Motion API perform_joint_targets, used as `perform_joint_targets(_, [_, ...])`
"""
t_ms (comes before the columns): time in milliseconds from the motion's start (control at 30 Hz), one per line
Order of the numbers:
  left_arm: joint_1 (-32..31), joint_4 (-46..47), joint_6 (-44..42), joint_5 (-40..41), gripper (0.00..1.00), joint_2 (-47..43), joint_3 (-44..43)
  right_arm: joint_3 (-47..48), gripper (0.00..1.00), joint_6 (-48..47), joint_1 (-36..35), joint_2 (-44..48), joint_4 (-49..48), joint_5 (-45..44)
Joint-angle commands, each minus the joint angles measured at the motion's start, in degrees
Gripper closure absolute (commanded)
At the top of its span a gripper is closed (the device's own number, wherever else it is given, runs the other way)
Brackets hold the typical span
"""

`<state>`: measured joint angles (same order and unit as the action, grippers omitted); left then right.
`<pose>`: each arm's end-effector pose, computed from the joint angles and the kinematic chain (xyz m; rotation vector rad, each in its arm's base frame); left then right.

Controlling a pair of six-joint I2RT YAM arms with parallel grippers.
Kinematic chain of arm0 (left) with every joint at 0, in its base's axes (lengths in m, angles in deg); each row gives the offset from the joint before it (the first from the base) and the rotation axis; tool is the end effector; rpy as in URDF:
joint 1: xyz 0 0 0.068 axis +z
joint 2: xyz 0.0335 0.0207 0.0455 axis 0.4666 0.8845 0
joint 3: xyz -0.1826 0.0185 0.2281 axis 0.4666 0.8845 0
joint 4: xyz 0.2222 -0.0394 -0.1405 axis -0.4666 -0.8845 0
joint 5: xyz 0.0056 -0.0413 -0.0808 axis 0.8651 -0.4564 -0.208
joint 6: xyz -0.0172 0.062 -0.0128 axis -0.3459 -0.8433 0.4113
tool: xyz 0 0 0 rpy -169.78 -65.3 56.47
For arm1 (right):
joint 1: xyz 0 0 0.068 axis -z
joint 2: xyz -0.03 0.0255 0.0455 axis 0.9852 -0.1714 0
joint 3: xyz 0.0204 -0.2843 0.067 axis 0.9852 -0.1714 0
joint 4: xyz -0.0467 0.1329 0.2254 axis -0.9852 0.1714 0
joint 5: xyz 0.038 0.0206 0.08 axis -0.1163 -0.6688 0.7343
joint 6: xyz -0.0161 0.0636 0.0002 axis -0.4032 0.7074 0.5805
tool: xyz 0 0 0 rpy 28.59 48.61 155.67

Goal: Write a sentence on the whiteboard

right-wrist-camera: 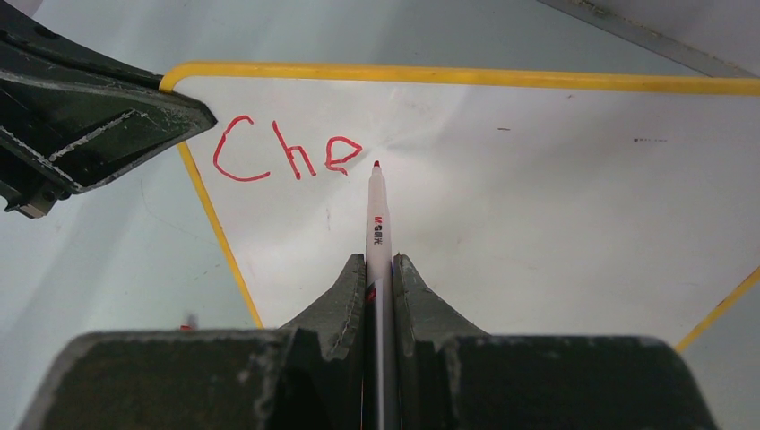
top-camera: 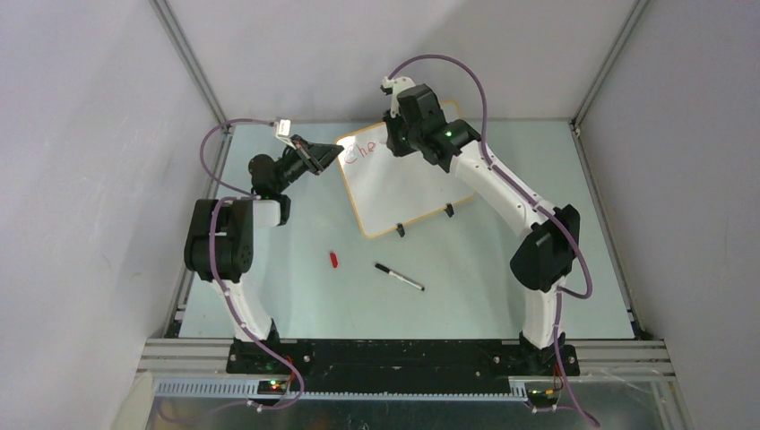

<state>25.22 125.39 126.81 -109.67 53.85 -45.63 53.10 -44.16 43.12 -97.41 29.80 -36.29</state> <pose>0.4013 -0.0544 0.2446 0.1763 1.4817 -1.1905 0.3817 0.2821 0.3893 -0.5496 2.0618 0.3346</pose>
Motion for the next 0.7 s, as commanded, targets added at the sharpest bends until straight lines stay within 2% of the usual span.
perform_joint_targets(0, [-1.43,-1.81,-7.15,-1.79,1.00,-1.48,0.23,3.61,1.00,-0.43,-0.15,-1.04,-0.04,0.36])
perform_joint_targets(667, [-1.53,-1.99,-7.28,-1.94,1.00,-1.50,0.10,5.32,1.00,-0.76,-0.23,-3.10,0.87,-0.22])
